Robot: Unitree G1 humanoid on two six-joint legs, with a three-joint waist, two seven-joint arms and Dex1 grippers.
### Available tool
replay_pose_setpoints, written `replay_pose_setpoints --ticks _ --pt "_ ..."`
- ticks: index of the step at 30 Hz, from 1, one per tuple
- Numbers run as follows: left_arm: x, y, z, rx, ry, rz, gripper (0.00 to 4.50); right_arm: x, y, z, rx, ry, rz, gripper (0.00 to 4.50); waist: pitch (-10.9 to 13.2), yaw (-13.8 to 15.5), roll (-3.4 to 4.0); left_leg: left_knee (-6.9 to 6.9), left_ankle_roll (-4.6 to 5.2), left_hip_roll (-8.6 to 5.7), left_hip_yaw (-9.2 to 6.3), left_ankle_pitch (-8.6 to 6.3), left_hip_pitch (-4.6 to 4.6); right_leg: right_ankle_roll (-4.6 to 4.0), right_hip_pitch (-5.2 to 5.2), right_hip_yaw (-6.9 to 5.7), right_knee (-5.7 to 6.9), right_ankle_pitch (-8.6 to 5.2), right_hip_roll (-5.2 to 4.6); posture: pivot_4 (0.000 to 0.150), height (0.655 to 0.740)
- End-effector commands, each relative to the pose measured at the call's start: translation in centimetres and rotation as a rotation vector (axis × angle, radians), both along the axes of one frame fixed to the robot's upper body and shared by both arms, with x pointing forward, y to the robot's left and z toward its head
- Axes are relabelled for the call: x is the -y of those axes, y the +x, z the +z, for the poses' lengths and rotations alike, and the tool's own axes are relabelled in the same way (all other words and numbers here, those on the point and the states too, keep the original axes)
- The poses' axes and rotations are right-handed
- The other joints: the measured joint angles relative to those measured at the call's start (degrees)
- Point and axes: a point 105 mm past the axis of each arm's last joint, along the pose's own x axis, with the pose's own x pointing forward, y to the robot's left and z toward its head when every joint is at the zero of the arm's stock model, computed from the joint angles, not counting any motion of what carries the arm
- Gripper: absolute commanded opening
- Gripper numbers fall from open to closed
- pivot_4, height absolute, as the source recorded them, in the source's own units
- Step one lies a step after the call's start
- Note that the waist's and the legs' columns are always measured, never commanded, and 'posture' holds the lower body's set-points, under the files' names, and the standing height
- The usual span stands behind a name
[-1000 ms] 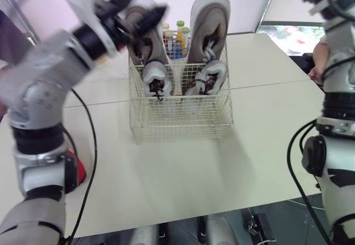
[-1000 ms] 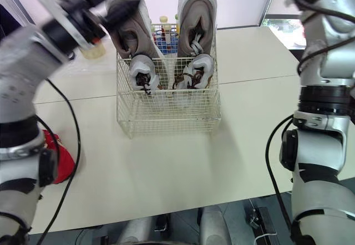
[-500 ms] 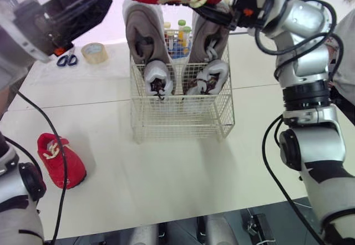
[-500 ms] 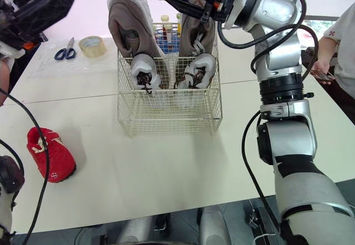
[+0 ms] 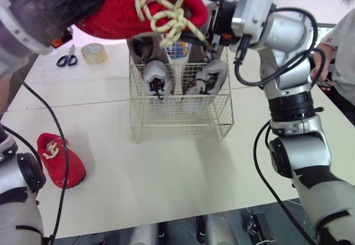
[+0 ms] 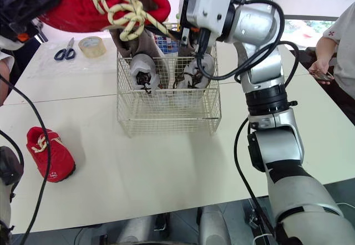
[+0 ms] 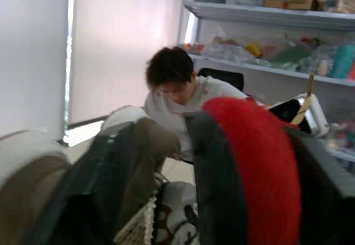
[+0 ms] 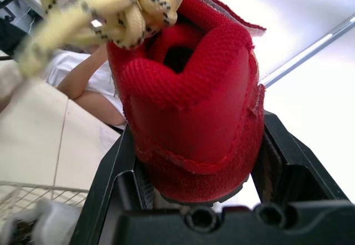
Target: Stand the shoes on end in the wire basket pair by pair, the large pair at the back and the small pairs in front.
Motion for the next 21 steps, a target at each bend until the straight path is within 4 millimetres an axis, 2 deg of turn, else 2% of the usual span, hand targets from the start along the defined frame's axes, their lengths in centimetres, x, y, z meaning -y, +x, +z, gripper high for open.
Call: replay_pose_setpoints --ticks 1,4,5,7,8,9,11,14,16,18,21 --pt "-0.1 -0.7 0.2 0.017 0.007 -0.031 1.80 -0.7 -2.0 1.5 0.106 -0.006 0.026 1.92 0.01 -0.05 0.00 0.00 0.00 0.00 0.00 0.01 0.00 0.00 -0.03 0.00 0.06 0.00 0.00 0.150 0.7400" --pt "-0.1 -0.7 -0.4 0.015 0.030 -0.036 0.55 -0.5 -1.7 1.3 0.108 -0.020 0.000 1.92 0.00 -0.07 0.00 0.00 0.00 0.01 -0.01 0.04 0.03 -0.07 -0.06 0.00 0.22 -0.04 0.00 0.150 0.7400" --pt "-0.3 -0.6 -0.5 0.011 0.030 -0.031 0.55 -0.3 -1.6 1.2 0.103 -0.025 -0.009 1.92 0.00 -0.08 0.00 0.00 0.01 0.01 -0.01 0.03 0.03 -0.13 -0.07 0.00 0.24 -0.08 0.00 0.150 0.7400" --pt "-0.8 -0.3 -0.5 0.005 -0.001 -0.026 0.54 0.1 -1.2 1.1 0.098 -0.022 -0.031 2.92 0.00 0.00 0.00 0.00 0.04 0.01 -0.02 0.01 0.04 -0.17 -0.07 0.00 0.27 -0.10 0.00 0.150 0.7400" --pt "-0.9 -0.2 -0.5 0.004 -0.013 -0.027 0.54 0.2 -1.1 1.1 0.094 -0.021 -0.035 3.20 0.01 0.08 -0.01 0.00 0.08 0.01 -0.03 -0.01 0.04 -0.17 -0.07 0.00 0.27 -0.10 0.00 0.150 0.7400" --pt "-1.0 -0.2 -0.4 0.005 -0.026 -0.028 0.54 0.4 -1.0 1.2 0.083 -0.017 -0.041 3.84 0.01 0.13 -0.01 0.01 0.10 0.01 -0.04 -0.02 0.04 -0.18 -0.07 -0.01 0.27 -0.10 0.00 0.150 0.7400" --pt "-1.6 0.0 0.2 0.019 -0.091 -0.011 0.54 1.7 0.0 2.1 -0.004 0.090 -0.088 4.45 0.01 0.19 -0.03 0.02 0.11 0.00 -0.05 -0.03 0.04 -0.18 -0.05 0.00 0.26 -0.11 -0.01 0.150 0.7400" --pt "-2.8 0.0 1.3 0.048 -0.213 0.034 0.54 4.7 0.8 3.0 -0.296 0.336 -0.046 4.45 -0.02 0.23 -0.10 0.02 0.07 0.01 -0.08 -0.01 0.04 -0.18 -0.05 0.00 0.27 -0.10 -0.05 0.150 0.7400" --pt "-3.6 0.1 2.2 0.062 -0.322 0.063 0.54 6.0 0.7 2.2 -0.500 0.465 0.035 4.45 -0.01 0.37 -0.17 0.01 0.00 0.00 -0.16 0.03 0.02 -0.18 -0.03 -0.02 0.28 -0.10 -0.19 0.150 0.7400" --pt "-4.0 0.0 2.7 0.072 -0.393 0.071 0.54 6.2 0.3 1.5 -0.637 0.535 0.092 4.45 -0.01 0.32 -0.17 0.00 -0.04 -0.02 -0.21 -0.05 0.03 -0.18 0.00 -0.01 0.28 -0.08 -0.30 0.150 0.7400" --pt "-2.8 -0.3 3.3 0.119 -0.479 0.082 0.54 5.1 -1.7 1.3 -0.939 0.760 0.400 4.45 -0.02 0.10 -0.17 -0.03 0.02 -0.02 -0.24 -0.12 0.04 -0.11 -0.04 -0.02 0.34 0.00 -0.35 0.150 0.7400"
